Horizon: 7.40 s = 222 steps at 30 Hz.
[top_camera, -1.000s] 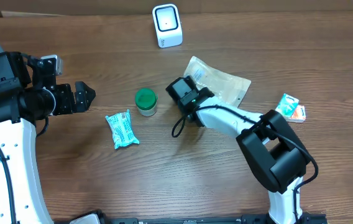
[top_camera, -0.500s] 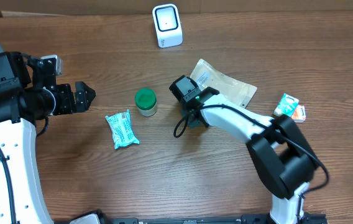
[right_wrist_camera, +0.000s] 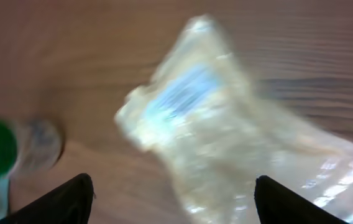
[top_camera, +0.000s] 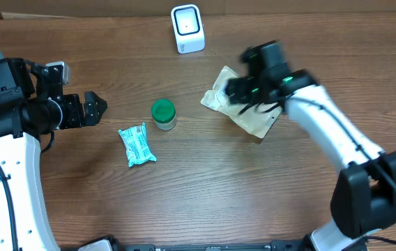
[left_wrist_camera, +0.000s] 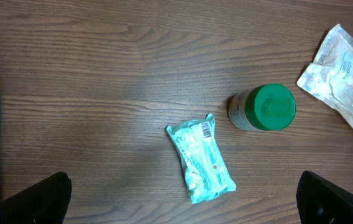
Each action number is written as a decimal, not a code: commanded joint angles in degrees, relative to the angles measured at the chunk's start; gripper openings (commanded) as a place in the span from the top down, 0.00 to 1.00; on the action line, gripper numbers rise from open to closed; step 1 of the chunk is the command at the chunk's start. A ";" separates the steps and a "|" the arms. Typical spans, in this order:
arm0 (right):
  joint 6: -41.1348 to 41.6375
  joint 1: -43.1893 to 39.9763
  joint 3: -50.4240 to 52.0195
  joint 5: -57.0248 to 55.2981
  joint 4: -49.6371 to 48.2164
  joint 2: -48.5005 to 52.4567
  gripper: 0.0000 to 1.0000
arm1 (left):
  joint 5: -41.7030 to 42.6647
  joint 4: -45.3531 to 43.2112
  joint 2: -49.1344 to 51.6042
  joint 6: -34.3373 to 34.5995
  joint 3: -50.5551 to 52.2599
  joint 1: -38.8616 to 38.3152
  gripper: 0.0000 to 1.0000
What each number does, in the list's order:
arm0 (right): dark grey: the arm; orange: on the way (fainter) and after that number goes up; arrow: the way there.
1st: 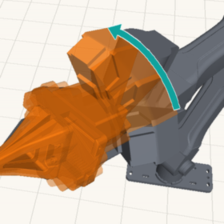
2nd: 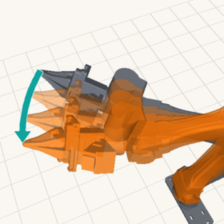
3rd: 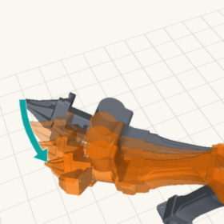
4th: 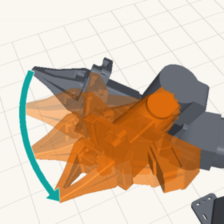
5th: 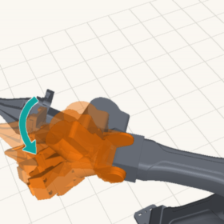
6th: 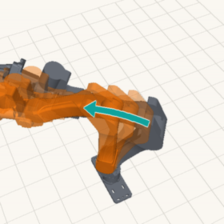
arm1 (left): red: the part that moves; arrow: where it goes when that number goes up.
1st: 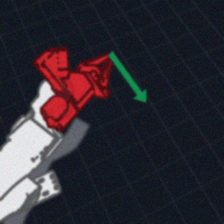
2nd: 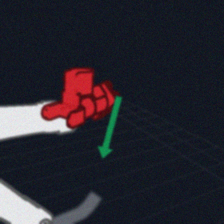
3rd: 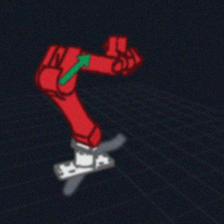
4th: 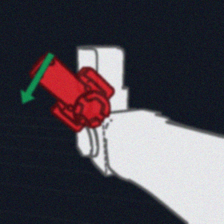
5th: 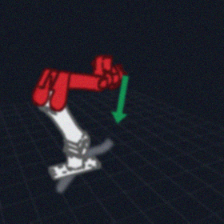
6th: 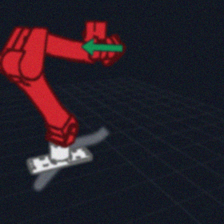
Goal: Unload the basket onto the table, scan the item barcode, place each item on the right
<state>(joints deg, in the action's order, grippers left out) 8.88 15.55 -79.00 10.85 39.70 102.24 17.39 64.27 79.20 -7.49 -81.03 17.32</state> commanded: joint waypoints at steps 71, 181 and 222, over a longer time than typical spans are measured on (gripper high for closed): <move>13.66 38.91 -0.04 -58.80 13.77 5.79 0.96 | 0.04 -0.02 -0.09 -0.85 -0.37 -0.22 0.00; -16.20 -6.43 -2.38 37.33 0.17 27.08 0.51 | 0.04 0.00 -0.09 -0.83 -0.37 -0.22 0.00; -2.64 4.66 -2.40 49.77 -14.97 27.04 0.93 | 0.04 0.00 -0.09 -0.83 -0.37 -0.22 0.00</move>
<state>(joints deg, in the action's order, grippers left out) 6.44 21.08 -81.58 58.30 24.77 128.97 17.37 64.29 79.20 -7.49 -81.03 17.32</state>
